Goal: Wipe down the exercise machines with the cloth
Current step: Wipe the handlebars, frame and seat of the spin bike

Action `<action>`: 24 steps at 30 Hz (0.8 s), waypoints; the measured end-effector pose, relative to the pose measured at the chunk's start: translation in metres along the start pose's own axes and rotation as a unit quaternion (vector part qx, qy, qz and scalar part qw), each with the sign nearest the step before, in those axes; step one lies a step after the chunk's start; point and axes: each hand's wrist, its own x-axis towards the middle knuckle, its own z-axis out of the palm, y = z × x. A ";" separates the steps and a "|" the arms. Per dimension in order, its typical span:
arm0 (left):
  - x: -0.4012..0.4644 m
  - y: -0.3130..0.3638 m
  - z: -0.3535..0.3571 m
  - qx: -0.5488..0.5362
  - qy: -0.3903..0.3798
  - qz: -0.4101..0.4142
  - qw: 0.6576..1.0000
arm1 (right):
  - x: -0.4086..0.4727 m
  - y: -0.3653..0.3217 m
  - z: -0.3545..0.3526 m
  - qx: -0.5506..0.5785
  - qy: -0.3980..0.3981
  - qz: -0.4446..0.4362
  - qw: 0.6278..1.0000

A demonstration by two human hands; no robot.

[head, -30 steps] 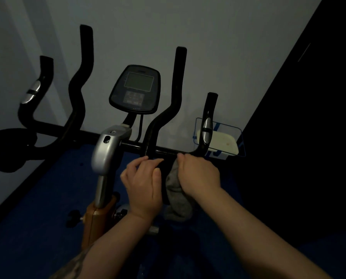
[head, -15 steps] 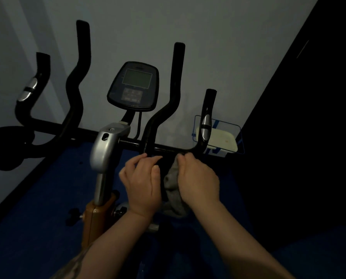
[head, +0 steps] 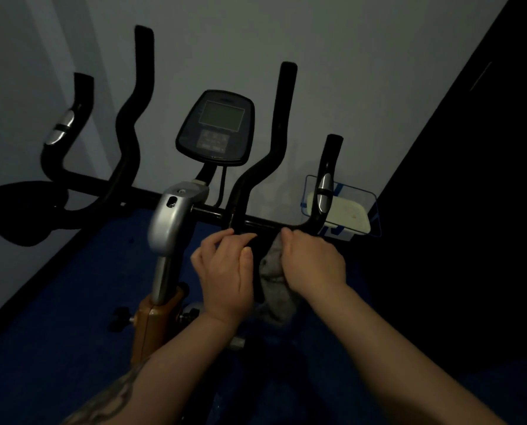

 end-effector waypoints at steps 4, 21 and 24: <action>0.000 -0.001 0.001 -0.006 0.010 -0.002 1.000 | 0.000 -0.007 0.007 0.015 0.034 -0.021 0.999; 0.001 0.001 0.000 0.002 0.024 0.010 1.000 | -0.013 0.015 0.014 0.129 0.015 0.021 0.991; 0.000 0.002 0.001 0.005 0.025 0.006 1.000 | 0.014 0.003 0.013 0.121 0.009 -0.001 0.993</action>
